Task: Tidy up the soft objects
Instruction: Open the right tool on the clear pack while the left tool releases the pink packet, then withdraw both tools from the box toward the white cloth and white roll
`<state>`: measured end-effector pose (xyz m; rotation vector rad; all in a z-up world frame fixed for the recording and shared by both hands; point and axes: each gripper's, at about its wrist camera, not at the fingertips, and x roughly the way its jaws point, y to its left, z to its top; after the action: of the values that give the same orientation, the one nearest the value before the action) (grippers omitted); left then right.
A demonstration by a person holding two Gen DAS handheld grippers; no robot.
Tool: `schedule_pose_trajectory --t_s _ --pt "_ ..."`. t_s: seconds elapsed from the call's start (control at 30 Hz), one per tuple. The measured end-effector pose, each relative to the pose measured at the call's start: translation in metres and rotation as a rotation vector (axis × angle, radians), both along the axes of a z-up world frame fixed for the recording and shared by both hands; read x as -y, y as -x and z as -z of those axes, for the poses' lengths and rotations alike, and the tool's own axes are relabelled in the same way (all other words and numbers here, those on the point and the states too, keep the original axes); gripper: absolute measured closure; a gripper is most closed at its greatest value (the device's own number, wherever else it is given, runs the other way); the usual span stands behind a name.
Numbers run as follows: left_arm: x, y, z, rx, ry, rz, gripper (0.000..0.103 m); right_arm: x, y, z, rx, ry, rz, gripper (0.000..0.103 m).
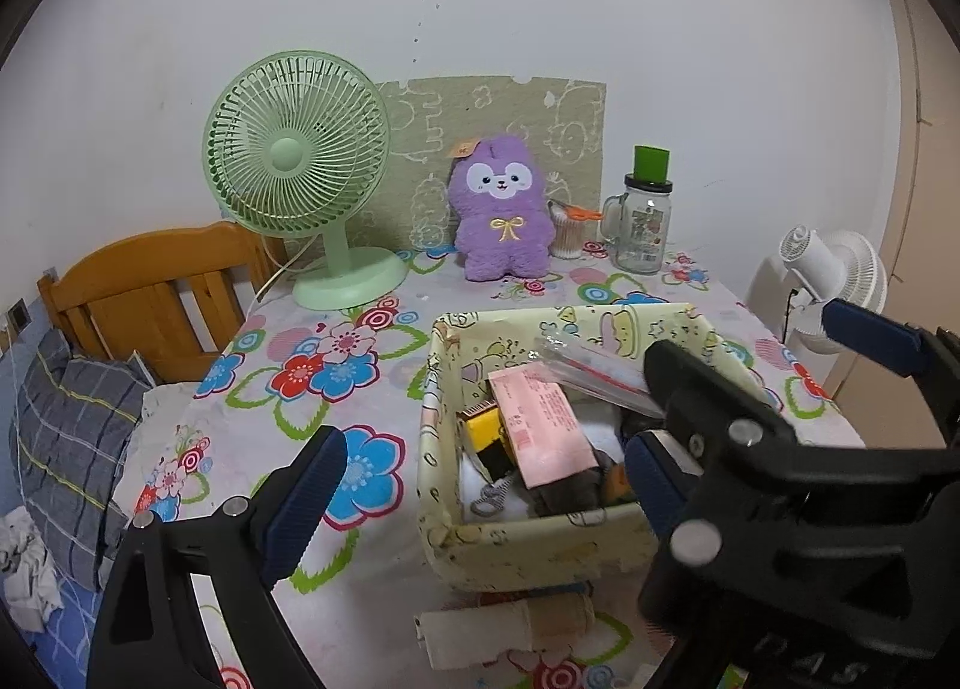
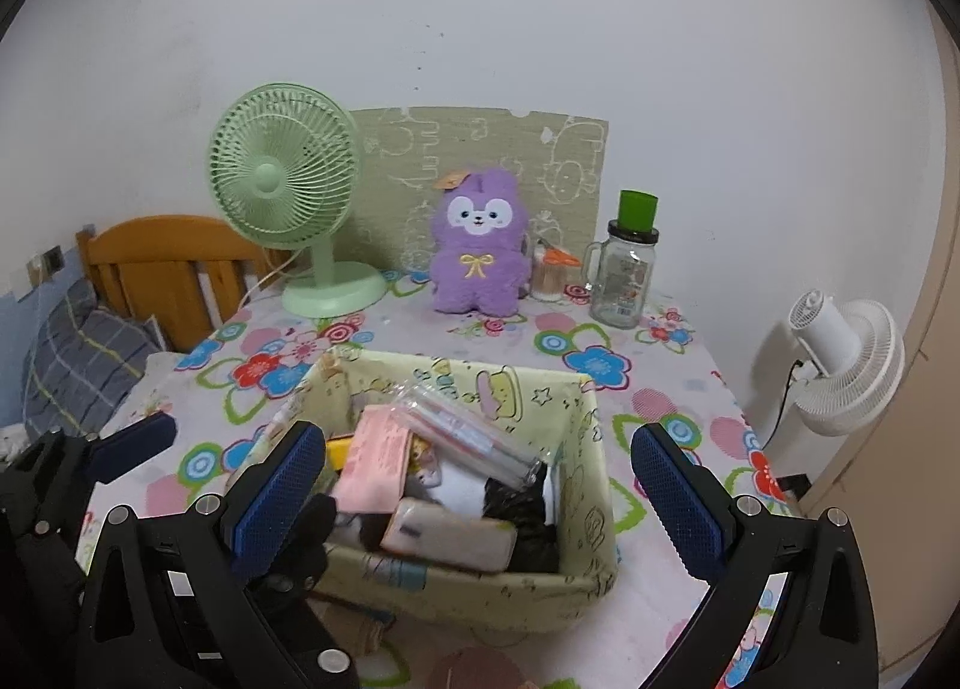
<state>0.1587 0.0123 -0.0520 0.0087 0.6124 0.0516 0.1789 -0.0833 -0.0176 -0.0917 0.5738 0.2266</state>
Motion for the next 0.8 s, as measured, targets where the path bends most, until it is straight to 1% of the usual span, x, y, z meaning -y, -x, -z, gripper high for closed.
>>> schedule_pose_trajectory --t_s 0.13,0.23,0.57,0.7,0.8 --pt "0.004 0.01 -0.003 0.007 0.002 0.01 0.008 0.004 0.014 -0.004 0.018 0.003 0.012 0.0" --pt "0.007 0.02 -0.005 0.015 0.007 0.02 0.008 0.007 0.022 -0.006 0.019 -0.008 -0.004 0.0" --pt "0.016 0.049 -0.012 0.044 0.006 0.042 0.008 0.013 0.06 -0.014 0.059 0.015 0.017 0.0" --pt "0.019 0.058 -0.013 0.051 0.006 0.05 0.008 0.016 0.069 -0.015 0.056 0.005 0.03 0.0" --pt "0.02 0.064 -0.013 0.051 0.004 0.057 0.008 0.018 0.074 -0.014 0.046 -0.014 0.013 0.0"
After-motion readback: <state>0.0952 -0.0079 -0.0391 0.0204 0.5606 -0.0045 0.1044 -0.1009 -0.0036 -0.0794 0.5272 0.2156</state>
